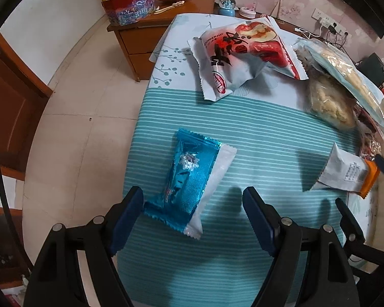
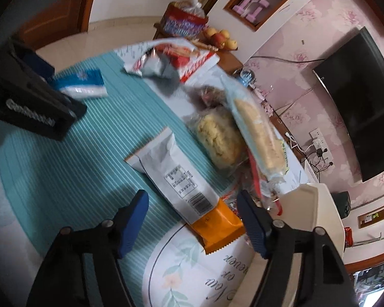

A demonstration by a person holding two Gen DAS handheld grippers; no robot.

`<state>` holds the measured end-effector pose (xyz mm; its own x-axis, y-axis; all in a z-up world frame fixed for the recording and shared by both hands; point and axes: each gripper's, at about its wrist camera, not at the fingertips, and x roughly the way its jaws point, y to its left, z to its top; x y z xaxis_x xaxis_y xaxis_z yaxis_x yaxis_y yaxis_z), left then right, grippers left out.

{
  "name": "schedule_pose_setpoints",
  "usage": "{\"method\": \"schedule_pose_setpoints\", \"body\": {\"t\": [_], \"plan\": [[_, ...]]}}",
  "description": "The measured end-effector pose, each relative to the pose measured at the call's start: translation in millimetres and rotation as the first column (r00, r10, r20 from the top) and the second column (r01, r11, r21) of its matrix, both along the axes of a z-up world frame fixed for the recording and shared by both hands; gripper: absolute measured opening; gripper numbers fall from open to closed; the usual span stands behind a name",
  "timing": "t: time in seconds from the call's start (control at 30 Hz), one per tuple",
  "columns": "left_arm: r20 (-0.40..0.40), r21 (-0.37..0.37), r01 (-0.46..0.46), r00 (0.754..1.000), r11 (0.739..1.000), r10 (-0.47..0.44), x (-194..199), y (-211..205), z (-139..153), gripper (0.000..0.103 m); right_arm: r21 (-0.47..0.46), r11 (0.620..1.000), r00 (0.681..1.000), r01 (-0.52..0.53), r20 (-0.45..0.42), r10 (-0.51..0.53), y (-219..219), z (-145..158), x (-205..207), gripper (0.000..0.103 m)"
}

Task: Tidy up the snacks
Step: 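Grasp the blue candy with left gripper while right grasps the white-and-orange bar, then lift the blue candy and white-and-orange bar and carry both over the white tray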

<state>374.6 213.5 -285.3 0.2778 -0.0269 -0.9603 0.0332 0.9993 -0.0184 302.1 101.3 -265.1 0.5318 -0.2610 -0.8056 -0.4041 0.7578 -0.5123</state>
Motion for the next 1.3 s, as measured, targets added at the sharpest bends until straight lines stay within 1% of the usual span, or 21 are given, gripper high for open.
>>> {"method": "schedule_pose_setpoints", "body": {"t": [0.07, 0.13, 0.3, 0.37, 0.43, 0.5, 0.57, 0.6, 0.7, 0.73, 0.97, 1.07, 1.1, 1.13, 1.17, 1.3], "plan": [[0.002, -0.007, 0.003, 1.000, 1.000, -0.003, 4, -1, -2, 0.079, -0.012, 1.000, 1.000, 0.007, -0.013, -0.007, -2, -6, 1, 0.065], [-0.001, -0.009, 0.004, 1.000, 1.000, -0.004, 6, -3, -6, 0.079, -0.019, 1.000, 1.000, 0.014, -0.020, -0.014, -4, -10, 2, 0.064], [0.013, -0.027, 0.005, 1.000, 1.000, -0.005, 8, -1, -7, 0.075, 0.006, 1.000, 1.000, 0.014, -0.010, -0.014, -7, -9, 4, 0.062], [0.025, -0.029, 0.009, 1.000, 1.000, -0.008, 7, -1, -6, 0.071, 0.026, 1.000, 1.000, 0.016, -0.014, -0.016, -9, -9, 6, 0.060], [0.039, -0.030, 0.016, 0.999, 0.999, -0.015, 5, -2, -4, 0.063, 0.047, 0.999, 1.000, 0.018, -0.022, -0.017, -9, -8, 8, 0.055], [0.045, -0.032, 0.020, 0.999, 0.999, -0.019, 4, -1, -3, 0.060, 0.055, 0.998, 0.999, 0.016, -0.028, -0.015, -9, -9, 9, 0.050], [0.051, -0.035, 0.021, 0.999, 0.999, -0.019, 4, 0, -3, 0.057, 0.043, 0.999, 1.000, 0.016, -0.024, -0.015, -7, -10, 8, 0.045], [0.058, -0.039, 0.021, 0.998, 0.999, -0.019, 4, 1, -2, 0.054, 0.041, 0.999, 1.000, 0.012, -0.024, -0.011, -7, -10, 8, 0.043], [0.065, -0.043, 0.023, 0.998, 0.999, -0.021, 3, 3, -2, 0.051, 0.058, 0.998, 0.999, 0.019, -0.030, -0.018, -9, -8, 8, 0.039], [0.069, -0.040, 0.024, 0.997, 0.999, -0.021, 2, 3, -2, 0.049, 0.061, 0.998, 0.999, 0.022, -0.032, -0.021, -9, -7, 8, 0.039], [0.069, -0.086, -0.003, 0.998, 0.996, 0.009, -2, 9, -1, 0.047, 0.086, 0.995, 0.999, 0.045, -0.032, -0.042, -10, -1, 2, 0.037], [0.078, -0.094, 0.004, 0.997, 0.996, 0.003, -4, 7, 4, 0.043, 0.095, 0.994, 0.998, 0.052, -0.034, -0.049, -8, 2, -2, 0.037], [0.078, -0.100, 0.008, 0.997, 0.995, 0.000, -4, 6, 4, 0.031, 0.101, 0.993, 0.998, 0.056, -0.034, -0.053, -8, 4, -4, 0.037], [0.065, -0.108, 0.009, 0.998, 0.994, -0.002, -5, 5, 4, 0.029, 0.108, 0.992, 0.998, 0.060, -0.034, -0.056, -8, 5, -5, 0.037], [0.050, -0.114, 0.007, 0.999, 0.993, -0.002, -4, 5, 4, 0.029, 0.114, 0.991, 0.998, 0.063, -0.036, -0.060, -7, 7, -7, 0.037], [0.040, -0.131, 0.003, 0.999, 0.991, 0.002, -8, 3, 8, 0.029, 0.142, 0.987, 0.997, 0.072, -0.031, -0.069, -4, 15, -15, 0.037]]}}
